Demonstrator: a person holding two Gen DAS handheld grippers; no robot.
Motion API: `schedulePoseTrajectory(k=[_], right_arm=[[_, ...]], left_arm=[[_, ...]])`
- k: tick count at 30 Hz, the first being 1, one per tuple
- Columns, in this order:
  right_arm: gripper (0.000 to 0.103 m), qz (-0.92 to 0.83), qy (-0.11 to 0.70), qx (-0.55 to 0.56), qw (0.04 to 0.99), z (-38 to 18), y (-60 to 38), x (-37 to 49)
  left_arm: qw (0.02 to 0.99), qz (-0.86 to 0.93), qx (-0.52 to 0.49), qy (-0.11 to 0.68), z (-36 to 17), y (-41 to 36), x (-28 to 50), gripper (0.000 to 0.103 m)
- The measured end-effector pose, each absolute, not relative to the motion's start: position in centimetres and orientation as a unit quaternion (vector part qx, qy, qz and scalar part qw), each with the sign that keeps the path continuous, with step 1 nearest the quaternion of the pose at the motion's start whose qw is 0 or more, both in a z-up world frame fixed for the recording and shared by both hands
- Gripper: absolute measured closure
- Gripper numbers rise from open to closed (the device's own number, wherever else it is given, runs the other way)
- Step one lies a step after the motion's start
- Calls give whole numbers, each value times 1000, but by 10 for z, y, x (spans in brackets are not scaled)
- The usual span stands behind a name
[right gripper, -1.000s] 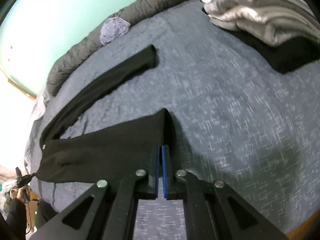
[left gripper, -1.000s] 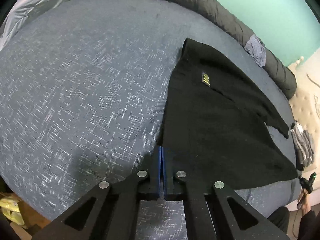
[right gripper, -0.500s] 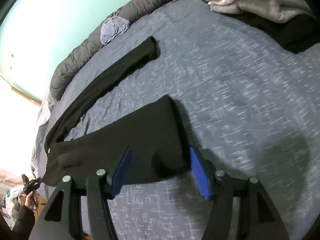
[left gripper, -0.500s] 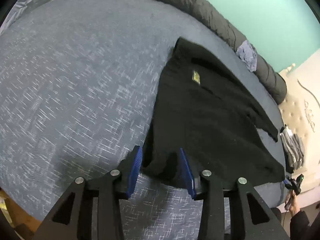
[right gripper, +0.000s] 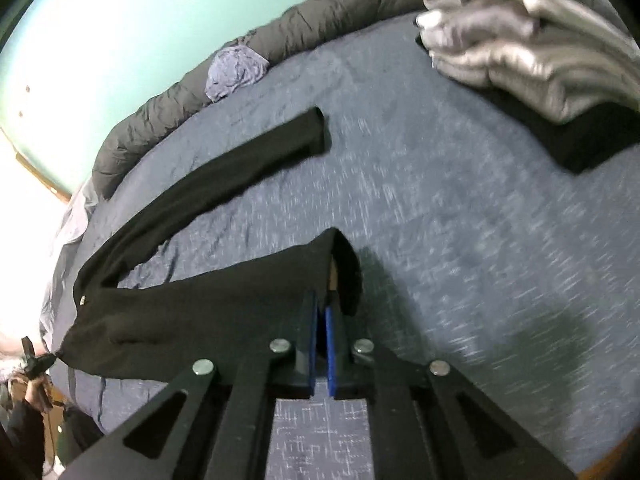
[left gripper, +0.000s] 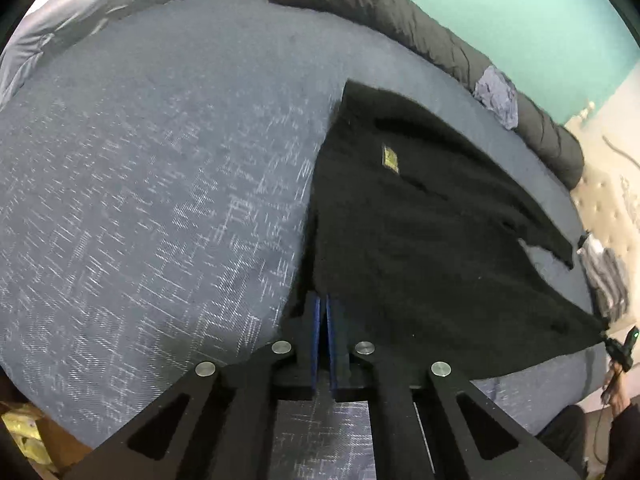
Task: Fold clothes
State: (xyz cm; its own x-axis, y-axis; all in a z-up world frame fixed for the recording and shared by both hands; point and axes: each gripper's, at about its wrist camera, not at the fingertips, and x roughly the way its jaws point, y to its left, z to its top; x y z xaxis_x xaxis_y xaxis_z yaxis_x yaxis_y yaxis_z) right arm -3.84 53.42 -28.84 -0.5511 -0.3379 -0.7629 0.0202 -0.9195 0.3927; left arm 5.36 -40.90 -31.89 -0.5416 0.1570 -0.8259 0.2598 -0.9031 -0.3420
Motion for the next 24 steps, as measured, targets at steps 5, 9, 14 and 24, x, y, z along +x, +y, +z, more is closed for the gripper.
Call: schedulePoseTrajectory(k=[5, 9, 14, 24], right_arm=[[100, -874, -169, 445, 101, -262, 544, -32], [100, -873, -160, 447, 110, -253, 546, -27], [100, -844, -165, 501, 95, -301, 552, -21], [84, -847, -182, 497, 58, -312, 573, -21]], left_arm=[[31, -850, 473, 230, -304, -416, 58, 100], [27, -843, 485, 232, -301, -419, 61, 100], [36, -825, 502, 256, -331, -421, 69, 100], [78, -827, 509, 225, -314, -416, 77, 84]])
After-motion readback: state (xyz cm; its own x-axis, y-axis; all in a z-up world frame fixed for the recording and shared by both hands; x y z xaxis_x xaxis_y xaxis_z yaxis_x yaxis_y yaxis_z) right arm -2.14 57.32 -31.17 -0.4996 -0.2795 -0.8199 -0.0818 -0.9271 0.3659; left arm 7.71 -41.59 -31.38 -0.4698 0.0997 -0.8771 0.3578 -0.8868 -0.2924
